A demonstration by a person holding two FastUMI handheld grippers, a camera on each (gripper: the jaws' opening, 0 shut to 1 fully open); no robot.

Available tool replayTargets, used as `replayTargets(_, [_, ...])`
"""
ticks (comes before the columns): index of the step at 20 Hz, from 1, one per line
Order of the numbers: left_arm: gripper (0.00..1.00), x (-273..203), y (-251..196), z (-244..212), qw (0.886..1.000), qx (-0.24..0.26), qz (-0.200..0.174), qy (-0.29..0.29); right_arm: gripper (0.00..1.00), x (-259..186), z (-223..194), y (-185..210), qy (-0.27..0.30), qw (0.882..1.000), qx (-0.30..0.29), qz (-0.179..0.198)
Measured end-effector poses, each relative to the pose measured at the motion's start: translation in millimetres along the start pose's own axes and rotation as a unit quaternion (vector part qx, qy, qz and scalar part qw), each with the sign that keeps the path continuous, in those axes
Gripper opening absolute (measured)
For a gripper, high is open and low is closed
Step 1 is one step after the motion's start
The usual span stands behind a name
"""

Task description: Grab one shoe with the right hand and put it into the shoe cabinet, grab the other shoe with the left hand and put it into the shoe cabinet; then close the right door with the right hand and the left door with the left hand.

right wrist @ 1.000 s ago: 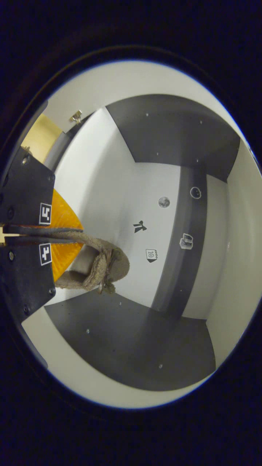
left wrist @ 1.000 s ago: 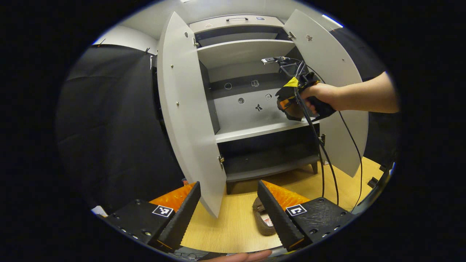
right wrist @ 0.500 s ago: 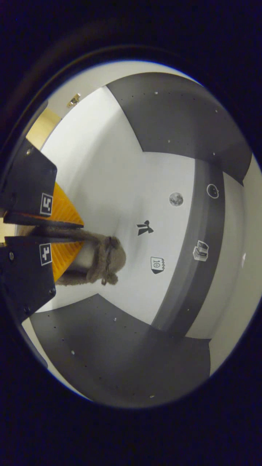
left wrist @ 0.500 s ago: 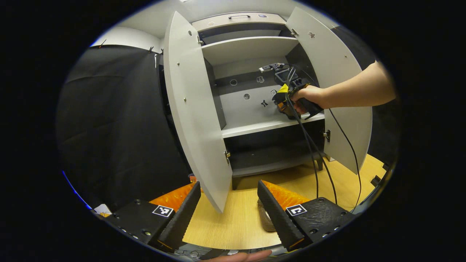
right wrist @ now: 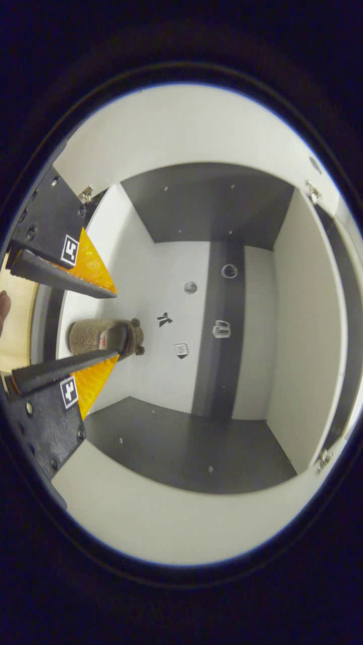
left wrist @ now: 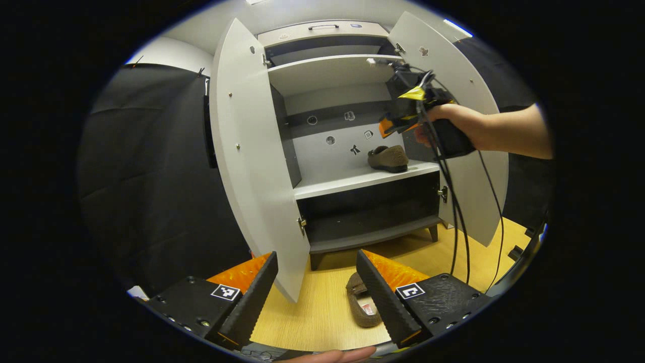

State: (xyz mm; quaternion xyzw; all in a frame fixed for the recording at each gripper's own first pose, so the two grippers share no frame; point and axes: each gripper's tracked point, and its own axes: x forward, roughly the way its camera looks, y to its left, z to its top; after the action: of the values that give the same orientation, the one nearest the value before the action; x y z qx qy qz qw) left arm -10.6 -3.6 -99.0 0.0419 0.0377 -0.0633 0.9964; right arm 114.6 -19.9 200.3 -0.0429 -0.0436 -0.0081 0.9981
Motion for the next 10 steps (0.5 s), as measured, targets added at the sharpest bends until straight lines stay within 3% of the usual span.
replayTargets(2, [0.96, 4.1, -2.9, 8.1, 1.000, -0.001, -0.011, -0.007, 0.86, -45.9, 1.8, 8.2, -0.049, 0.999, -0.016, 0.007])
replayTargets(6, [0.96, 13.2, -10.6, 43.6, 0.998, -0.008, -0.038, -0.043, 0.91, -134.8, -11.8, 14.1, -0.125, 0.992, -0.011, -0.021])
replayTargets(10, [0.96, 18.6, -23.6, 71.4, 0.995, -0.017, -0.063, -0.075, 0.98, -182.8, -74.6, 17.9, -0.097, 0.994, 0.042, -0.023])
